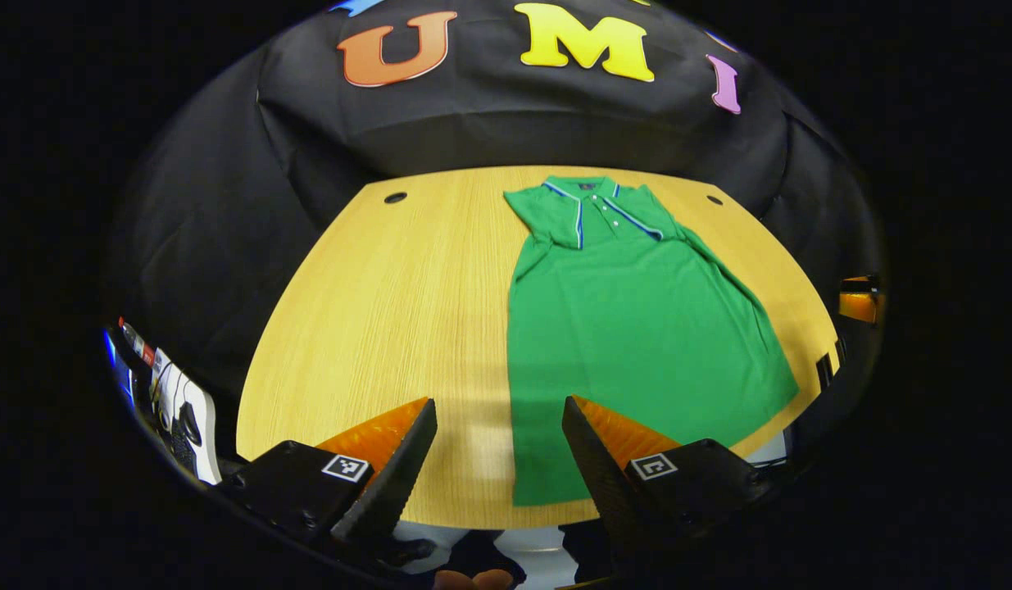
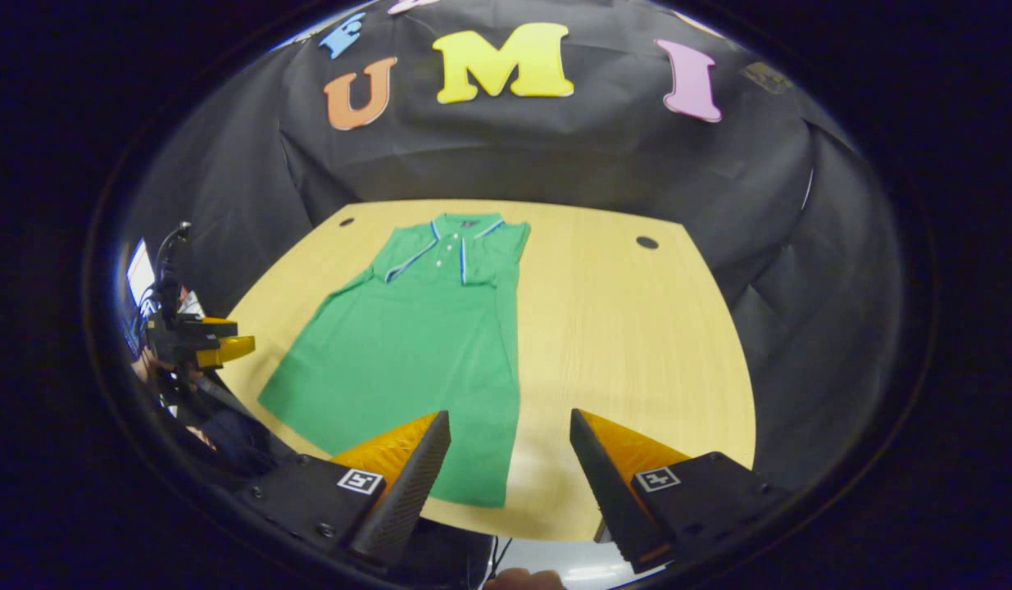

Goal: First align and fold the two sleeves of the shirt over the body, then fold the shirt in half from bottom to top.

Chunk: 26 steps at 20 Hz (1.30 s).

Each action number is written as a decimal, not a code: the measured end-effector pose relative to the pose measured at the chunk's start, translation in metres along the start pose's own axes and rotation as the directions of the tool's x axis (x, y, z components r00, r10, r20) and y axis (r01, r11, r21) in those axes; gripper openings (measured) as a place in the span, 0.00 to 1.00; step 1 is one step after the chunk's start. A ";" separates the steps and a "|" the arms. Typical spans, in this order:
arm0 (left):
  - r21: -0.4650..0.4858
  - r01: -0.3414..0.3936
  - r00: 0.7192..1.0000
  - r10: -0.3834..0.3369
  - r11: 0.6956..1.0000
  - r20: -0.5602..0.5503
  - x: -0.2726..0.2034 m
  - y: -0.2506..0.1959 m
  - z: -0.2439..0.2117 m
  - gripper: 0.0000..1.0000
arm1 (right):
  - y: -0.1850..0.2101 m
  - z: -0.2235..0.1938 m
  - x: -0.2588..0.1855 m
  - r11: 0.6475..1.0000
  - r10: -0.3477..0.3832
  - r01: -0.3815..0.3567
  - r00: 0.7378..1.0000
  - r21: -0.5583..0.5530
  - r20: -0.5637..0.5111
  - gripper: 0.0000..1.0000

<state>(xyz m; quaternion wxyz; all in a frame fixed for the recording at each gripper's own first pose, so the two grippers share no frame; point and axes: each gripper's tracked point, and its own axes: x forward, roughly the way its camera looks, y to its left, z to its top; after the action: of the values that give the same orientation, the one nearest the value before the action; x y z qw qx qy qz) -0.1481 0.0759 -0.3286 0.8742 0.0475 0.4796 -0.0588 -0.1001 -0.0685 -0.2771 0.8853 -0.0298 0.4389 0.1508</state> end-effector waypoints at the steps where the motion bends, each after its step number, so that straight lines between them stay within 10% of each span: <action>1: 0.003 0.018 0.999 -0.018 1.000 -0.033 -0.001 -0.004 -0.013 0.99 | 0.002 -0.015 0.003 1.000 0.009 -0.009 0.999 0.000 -0.030 0.95; 8: 0.055 0.146 0.978 -0.135 0.988 -0.159 -0.002 -0.039 -0.060 1.00 | 0.023 -0.090 0.026 0.998 0.050 -0.058 0.972 -0.030 -0.230 0.95; 26: 0.057 0.162 0.963 -0.145 0.985 -0.229 0.026 -0.053 -0.068 1.00 | 0.024 -0.115 0.044 0.996 0.025 -0.053 0.941 -0.072 -0.338 0.93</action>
<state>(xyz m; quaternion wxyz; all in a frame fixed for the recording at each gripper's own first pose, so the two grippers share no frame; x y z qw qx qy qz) -0.1988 0.0311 -0.3886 0.8050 0.0495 0.5747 -0.1386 -0.1705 -0.0560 -0.3805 0.7923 -0.0820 0.5776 0.1785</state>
